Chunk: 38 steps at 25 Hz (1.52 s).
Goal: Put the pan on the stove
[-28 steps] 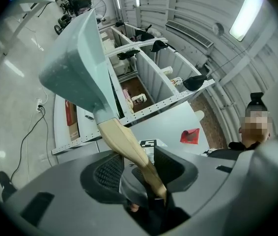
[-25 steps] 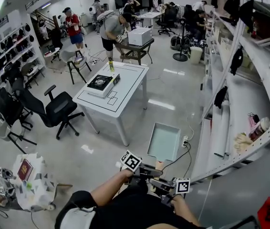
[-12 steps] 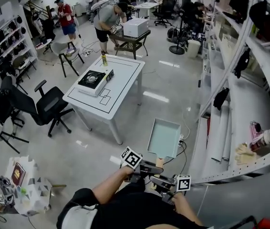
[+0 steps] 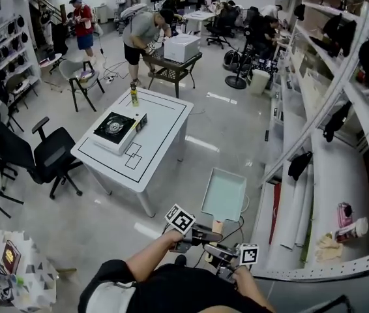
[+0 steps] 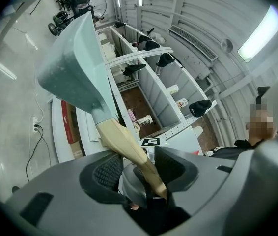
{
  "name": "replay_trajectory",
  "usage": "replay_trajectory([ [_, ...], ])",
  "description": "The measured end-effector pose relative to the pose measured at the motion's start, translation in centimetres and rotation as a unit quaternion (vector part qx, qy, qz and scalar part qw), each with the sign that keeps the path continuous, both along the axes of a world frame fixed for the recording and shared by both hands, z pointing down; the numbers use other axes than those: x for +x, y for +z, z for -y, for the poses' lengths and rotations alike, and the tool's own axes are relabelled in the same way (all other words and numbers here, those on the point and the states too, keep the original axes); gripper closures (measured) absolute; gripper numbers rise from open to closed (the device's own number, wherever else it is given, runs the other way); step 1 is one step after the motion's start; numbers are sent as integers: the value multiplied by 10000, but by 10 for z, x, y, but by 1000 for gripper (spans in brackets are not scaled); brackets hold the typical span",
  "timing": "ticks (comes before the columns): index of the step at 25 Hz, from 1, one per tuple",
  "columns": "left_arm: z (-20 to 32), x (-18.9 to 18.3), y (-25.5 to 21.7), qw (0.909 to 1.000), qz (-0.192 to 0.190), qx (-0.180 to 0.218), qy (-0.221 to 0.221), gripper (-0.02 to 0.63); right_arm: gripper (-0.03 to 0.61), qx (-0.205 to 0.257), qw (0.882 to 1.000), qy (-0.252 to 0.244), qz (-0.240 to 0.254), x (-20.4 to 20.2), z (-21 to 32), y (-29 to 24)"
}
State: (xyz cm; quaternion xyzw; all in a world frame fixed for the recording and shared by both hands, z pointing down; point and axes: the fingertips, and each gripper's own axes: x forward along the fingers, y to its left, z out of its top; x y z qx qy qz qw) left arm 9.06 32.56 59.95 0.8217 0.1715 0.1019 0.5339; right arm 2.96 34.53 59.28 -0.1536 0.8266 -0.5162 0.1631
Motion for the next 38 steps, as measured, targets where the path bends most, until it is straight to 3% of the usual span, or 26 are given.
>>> replay_trajectory([
  [7, 67, 17, -10, 9998, -137, 69, 91, 411, 411, -125, 9998, 173, 59, 19, 66, -4],
  [15, 127, 64, -8, 9997, -72, 105, 211, 410, 410, -89, 9992, 286, 248, 65, 126, -4],
  [18, 157, 88, -2, 9997, -9, 105, 224, 410, 410, 200, 9996, 113, 150, 86, 156, -3],
  [23, 219, 138, -6, 9997, -22, 164, 152, 410, 407, 175, 9996, -32, 230, 137, 215, -4],
  [27, 273, 173, -7, 9980, 294, 551, -30, 407, 402, 210, 9989, -198, 370, 175, 260, -14],
  [31, 310, 204, -19, 9995, 145, 221, -166, 407, 400, 293, 9977, -452, 408, 204, 300, -23],
  [34, 335, 219, -20, 9991, 109, 287, -302, 407, 400, 468, 9962, -651, 336, 218, 323, -29],
  [38, 364, 228, -22, 9989, 132, 170, -425, 405, 400, 346, 9945, -892, 431, 228, 352, -22],
])
